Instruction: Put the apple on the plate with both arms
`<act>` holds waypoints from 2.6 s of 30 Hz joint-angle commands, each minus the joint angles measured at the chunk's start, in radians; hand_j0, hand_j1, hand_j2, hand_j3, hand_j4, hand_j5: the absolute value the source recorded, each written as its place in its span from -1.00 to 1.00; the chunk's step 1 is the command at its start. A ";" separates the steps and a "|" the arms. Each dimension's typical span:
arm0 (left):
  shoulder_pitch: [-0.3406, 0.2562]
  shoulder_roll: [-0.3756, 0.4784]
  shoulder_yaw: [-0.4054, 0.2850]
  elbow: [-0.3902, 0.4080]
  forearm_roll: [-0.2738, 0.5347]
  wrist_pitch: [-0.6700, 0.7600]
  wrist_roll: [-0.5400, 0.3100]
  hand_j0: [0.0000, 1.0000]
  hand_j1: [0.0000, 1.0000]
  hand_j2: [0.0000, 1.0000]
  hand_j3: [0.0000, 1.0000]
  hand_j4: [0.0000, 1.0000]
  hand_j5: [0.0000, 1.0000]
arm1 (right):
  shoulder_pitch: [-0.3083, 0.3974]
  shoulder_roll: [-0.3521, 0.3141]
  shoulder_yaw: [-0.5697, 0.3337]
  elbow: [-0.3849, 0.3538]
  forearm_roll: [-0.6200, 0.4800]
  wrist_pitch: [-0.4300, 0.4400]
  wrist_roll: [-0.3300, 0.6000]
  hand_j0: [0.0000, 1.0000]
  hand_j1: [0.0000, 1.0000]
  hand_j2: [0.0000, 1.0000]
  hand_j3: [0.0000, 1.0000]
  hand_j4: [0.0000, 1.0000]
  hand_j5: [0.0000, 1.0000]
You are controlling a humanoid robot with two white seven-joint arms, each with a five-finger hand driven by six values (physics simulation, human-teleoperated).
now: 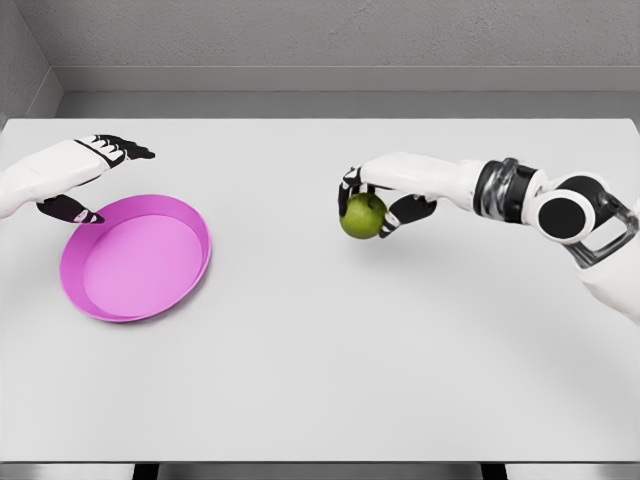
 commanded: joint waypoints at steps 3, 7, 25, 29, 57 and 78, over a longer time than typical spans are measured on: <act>0.000 0.002 0.002 0.000 0.007 0.001 0.001 1.00 1.00 1.00 1.00 1.00 1.00 | -0.009 0.032 0.027 -0.001 -0.003 0.000 -0.001 -0.06 -0.06 -0.06 -0.06 -0.06 -0.06; 0.000 0.001 0.001 0.000 0.007 0.001 -0.001 1.00 1.00 1.00 1.00 1.00 1.00 | -0.012 0.043 0.042 -0.001 -0.003 0.000 -0.001 -0.06 -0.06 -0.06 -0.06 -0.06 -0.06; 0.003 -0.001 0.001 -0.005 0.007 0.001 -0.001 1.00 1.00 1.00 1.00 1.00 1.00 | -0.026 -0.049 -0.044 -0.002 -0.004 -0.006 -0.001 1.00 1.00 1.00 1.00 1.00 1.00; -0.002 -0.002 -0.002 -0.011 -0.007 0.001 -0.002 1.00 1.00 1.00 1.00 1.00 1.00 | 0.112 -0.212 -0.364 -0.009 -0.012 -0.147 -0.001 1.00 1.00 1.00 1.00 1.00 1.00; -0.328 -0.233 -0.418 -0.402 -0.171 0.001 -0.134 1.00 1.00 1.00 1.00 1.00 1.00 | 0.341 -0.248 -0.550 -0.006 -0.015 -0.414 -0.001 1.00 1.00 1.00 1.00 1.00 1.00; -0.368 -0.354 -0.519 -0.267 -0.355 0.001 -0.176 1.00 1.00 1.00 1.00 1.00 1.00 | 0.347 -0.255 -0.541 -0.010 -0.015 -0.414 -0.001 1.00 1.00 1.00 1.00 1.00 1.00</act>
